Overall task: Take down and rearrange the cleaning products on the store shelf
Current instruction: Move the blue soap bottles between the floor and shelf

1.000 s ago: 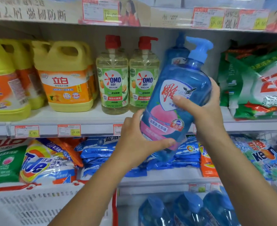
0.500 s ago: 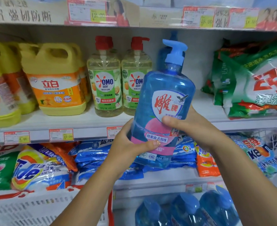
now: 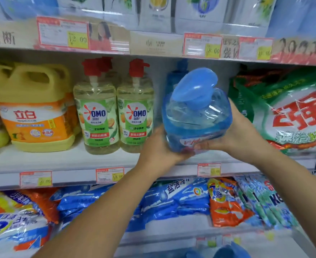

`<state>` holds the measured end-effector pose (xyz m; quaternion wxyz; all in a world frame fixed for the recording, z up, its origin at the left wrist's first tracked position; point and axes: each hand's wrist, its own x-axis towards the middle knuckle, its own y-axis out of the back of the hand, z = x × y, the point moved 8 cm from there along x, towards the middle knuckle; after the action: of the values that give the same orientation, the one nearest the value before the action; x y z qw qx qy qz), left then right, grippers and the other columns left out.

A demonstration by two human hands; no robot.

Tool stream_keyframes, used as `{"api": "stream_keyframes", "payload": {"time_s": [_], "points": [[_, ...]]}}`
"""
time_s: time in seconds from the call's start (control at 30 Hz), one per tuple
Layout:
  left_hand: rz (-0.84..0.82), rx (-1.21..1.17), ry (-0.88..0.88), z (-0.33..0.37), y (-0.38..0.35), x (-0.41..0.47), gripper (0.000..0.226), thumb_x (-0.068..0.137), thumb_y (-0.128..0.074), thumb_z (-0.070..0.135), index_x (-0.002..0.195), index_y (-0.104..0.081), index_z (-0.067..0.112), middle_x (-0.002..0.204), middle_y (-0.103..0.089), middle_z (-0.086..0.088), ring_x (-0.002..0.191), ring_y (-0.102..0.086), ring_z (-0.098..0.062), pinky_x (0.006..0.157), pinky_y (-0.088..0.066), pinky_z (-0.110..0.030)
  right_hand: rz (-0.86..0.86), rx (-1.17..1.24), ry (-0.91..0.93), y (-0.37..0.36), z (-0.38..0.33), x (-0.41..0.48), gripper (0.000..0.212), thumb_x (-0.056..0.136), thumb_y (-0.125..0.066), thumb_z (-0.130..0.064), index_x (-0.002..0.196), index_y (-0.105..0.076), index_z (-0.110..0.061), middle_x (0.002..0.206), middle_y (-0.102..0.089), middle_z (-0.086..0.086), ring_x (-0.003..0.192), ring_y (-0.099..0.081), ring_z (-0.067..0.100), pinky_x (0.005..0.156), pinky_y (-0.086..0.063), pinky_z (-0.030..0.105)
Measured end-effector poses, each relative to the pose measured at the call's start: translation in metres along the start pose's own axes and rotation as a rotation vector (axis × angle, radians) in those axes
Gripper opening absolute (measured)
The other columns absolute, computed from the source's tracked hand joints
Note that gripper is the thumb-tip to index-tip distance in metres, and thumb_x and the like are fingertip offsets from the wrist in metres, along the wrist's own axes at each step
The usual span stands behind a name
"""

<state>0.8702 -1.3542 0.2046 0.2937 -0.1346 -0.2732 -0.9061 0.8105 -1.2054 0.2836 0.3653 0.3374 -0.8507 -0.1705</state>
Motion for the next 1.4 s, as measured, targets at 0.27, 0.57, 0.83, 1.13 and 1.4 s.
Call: {"api": "stream_keyframes", "payload": {"time_s": [0.27,0.57,0.83,1.13,1.4], "points": [[-0.311,0.458,-0.043,-0.027,-0.032,0.028,0.086,0.078,-0.063,0.069,0.149,-0.037,0.028,0.149,-0.047,0.003,0.132,-0.048,-0.018,0.105,-0.042,-0.033,-0.025,-0.069,-0.094,0.029,0.06,0.025,0.1,0.051,-0.094,-0.023,0.125,-0.036,-0.056,0.113,-0.064,-0.032,0.104,-0.058,-0.017,0.079,-0.043,0.001],[-0.319,0.999,-0.284,-0.035,-0.041,0.021,0.08,0.084,-0.012,0.08,0.138,-0.048,0.034,0.143,-0.051,0.01,0.127,-0.051,-0.013,0.096,-0.048,-0.034,-0.018,0.092,-0.291,0.063,0.142,0.067,0.085,0.058,-0.087,-0.026,0.135,-0.052,-0.026,0.114,-0.073,-0.006,0.104,-0.071,0.015,0.079,-0.059,0.03],[-0.269,1.015,-0.309,-0.035,-0.04,0.022,0.075,0.087,-0.015,0.078,0.136,-0.051,0.036,0.145,-0.049,0.014,0.129,-0.049,-0.008,0.096,-0.045,-0.029,0.261,0.122,-0.346,0.059,0.171,0.074,0.092,0.071,-0.087,-0.024,0.146,-0.035,-0.034,0.12,-0.062,-0.019,0.103,-0.06,-0.008,0.071,-0.048,0.006],[-0.108,1.057,-0.461,-0.036,-0.042,0.02,0.061,0.089,-0.031,0.068,0.101,-0.076,0.028,0.111,-0.074,0.003,0.096,-0.072,-0.012,0.061,-0.059,-0.028,0.284,-0.002,-0.337,0.055,0.214,0.098,0.102,0.061,-0.094,-0.024,0.145,-0.037,-0.032,0.131,-0.059,-0.008,0.111,-0.06,0.011,0.092,-0.051,0.027],[-0.102,1.034,-0.446,-0.038,-0.043,0.02,0.059,0.089,-0.034,0.066,0.102,-0.076,0.027,0.113,-0.073,0.002,0.1,-0.071,-0.012,0.066,-0.059,-0.029,0.303,0.067,-0.367,0.047,0.248,0.124,0.084,0.082,-0.08,-0.02,0.15,-0.031,-0.026,0.13,-0.055,-0.012,0.115,-0.054,0.008,0.087,-0.043,0.006]]}}
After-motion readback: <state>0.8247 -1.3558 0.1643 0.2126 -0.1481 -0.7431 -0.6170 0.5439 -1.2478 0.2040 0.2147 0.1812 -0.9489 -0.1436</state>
